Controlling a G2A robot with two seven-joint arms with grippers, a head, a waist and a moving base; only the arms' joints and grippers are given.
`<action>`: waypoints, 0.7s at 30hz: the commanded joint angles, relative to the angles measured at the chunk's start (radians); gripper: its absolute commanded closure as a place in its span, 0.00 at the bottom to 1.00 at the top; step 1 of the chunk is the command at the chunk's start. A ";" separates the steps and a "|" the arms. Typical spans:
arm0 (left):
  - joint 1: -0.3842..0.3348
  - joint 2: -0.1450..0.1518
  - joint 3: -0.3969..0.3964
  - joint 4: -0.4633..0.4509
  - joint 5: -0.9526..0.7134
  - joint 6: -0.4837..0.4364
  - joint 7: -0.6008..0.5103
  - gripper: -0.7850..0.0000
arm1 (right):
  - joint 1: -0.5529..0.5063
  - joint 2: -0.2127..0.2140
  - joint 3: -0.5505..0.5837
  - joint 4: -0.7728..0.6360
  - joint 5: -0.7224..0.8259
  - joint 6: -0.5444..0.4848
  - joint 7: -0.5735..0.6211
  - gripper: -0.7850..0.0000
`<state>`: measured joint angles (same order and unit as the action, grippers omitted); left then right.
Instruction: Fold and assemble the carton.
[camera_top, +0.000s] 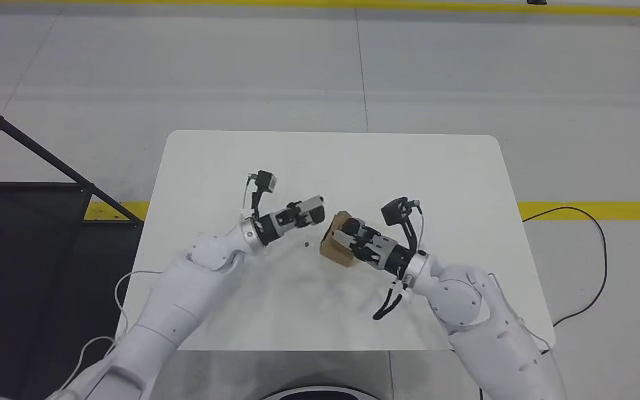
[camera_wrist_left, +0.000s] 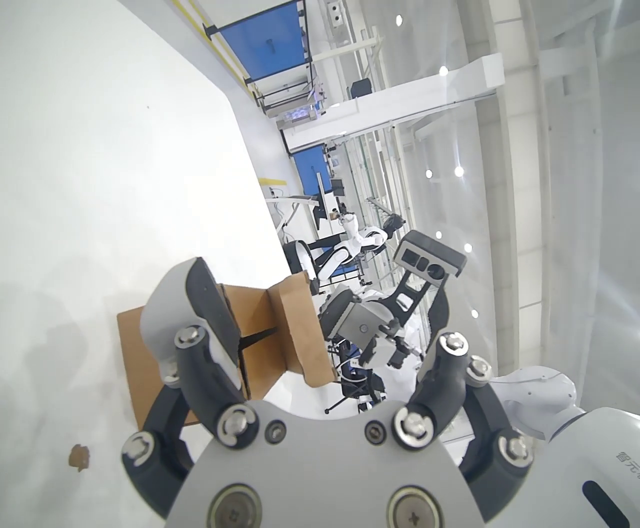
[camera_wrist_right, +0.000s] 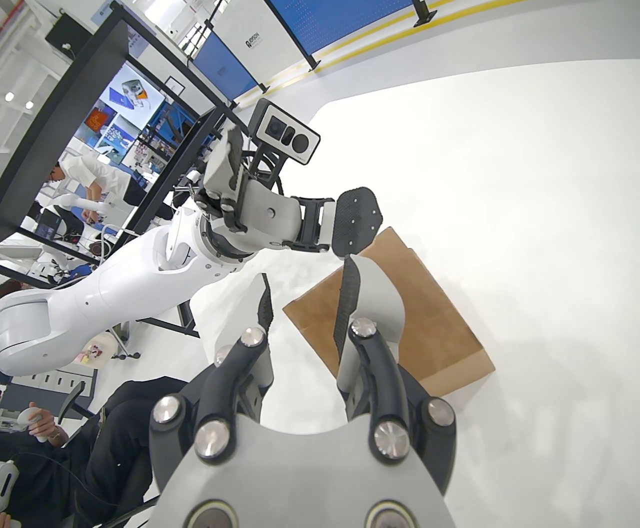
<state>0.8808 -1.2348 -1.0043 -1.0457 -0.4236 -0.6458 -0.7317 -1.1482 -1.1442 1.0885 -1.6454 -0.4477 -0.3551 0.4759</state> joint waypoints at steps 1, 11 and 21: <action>0.005 0.002 -0.015 -0.003 -0.025 -0.006 -0.007 0.00 | -0.001 -0.001 -0.002 0.005 0.019 -0.009 0.001 0.60; 0.004 0.002 -0.035 0.004 -0.083 0.007 -0.094 0.00 | 0.019 -0.012 -0.020 0.057 0.083 -0.007 0.006 0.58; -0.018 -0.004 -0.022 0.045 -0.047 0.024 -0.144 0.00 | 0.030 -0.019 -0.021 0.072 0.105 0.035 -0.001 0.58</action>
<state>0.8680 -1.2385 -1.0304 -1.0089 -0.5006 -0.6256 -0.8826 -1.1179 -1.1632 1.0670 -1.5729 -0.3421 -0.3203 0.4756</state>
